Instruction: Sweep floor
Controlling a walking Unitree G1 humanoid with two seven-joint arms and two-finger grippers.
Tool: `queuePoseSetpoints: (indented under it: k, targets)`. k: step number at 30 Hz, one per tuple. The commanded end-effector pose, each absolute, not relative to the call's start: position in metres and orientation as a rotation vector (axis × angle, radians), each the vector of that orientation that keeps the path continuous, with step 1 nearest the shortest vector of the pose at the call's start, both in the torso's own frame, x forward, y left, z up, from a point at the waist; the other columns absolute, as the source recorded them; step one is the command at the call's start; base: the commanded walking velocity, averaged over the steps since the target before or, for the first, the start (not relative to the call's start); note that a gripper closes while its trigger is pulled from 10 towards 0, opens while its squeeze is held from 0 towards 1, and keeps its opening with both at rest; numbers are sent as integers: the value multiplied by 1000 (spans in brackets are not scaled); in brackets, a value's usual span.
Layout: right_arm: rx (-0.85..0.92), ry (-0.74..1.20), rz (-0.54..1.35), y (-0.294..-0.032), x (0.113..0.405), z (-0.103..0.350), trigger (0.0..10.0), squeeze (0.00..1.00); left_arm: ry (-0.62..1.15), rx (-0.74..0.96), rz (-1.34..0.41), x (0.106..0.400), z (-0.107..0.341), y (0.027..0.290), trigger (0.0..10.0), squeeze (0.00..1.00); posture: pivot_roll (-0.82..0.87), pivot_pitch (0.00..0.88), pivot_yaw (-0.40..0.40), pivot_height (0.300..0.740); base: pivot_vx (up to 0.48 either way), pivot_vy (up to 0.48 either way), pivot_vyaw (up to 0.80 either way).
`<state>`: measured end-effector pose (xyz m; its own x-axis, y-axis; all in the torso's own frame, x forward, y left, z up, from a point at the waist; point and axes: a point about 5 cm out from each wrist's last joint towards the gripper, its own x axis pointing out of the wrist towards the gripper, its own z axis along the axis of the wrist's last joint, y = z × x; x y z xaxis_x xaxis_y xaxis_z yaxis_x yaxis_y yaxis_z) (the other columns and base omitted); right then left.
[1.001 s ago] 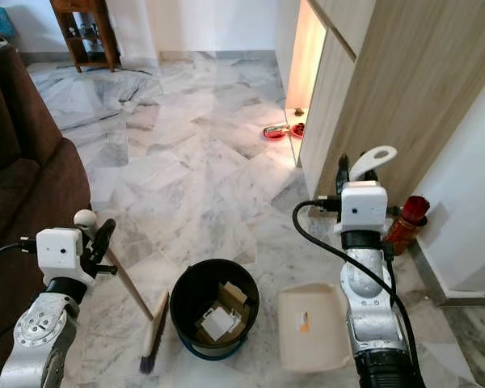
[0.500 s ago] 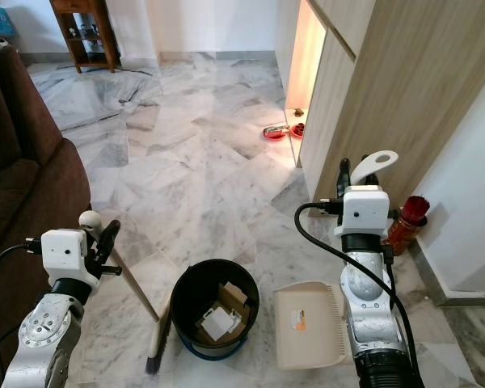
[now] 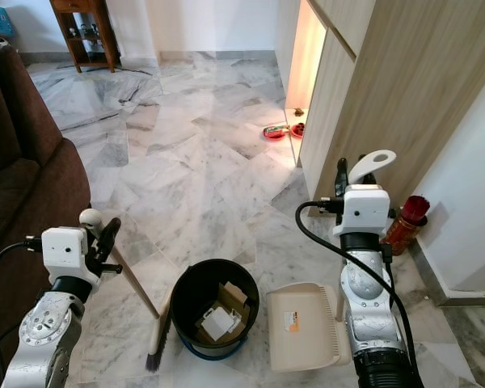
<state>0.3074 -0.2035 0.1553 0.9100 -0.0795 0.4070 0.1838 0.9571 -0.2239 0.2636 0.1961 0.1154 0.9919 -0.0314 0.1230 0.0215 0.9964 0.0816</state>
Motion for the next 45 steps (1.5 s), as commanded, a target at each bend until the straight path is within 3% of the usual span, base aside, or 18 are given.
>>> queuePoseSetpoints:
  k: [1, 31, 45]
  targets:
    - [-255, -437, -127, -202, 310, 163, 10000, 0, -190, 86, -35, 266, 130, 195, 10000, 0, -22, 78, 9, 740, -292, 0, 0]
    - [-248, -440, -93, -198, 312, 163, 10000, 0, -191, 75, -30, 268, 127, 192, 10000, 0, -33, 29, -3, 740, -310, 0, 0]
    - [-250, -444, -111, -210, 307, 165, 10000, 0, -199, 53, -43, 270, 125, 182, 10000, 0, -51, 0, -17, 740, -309, 0, 0]
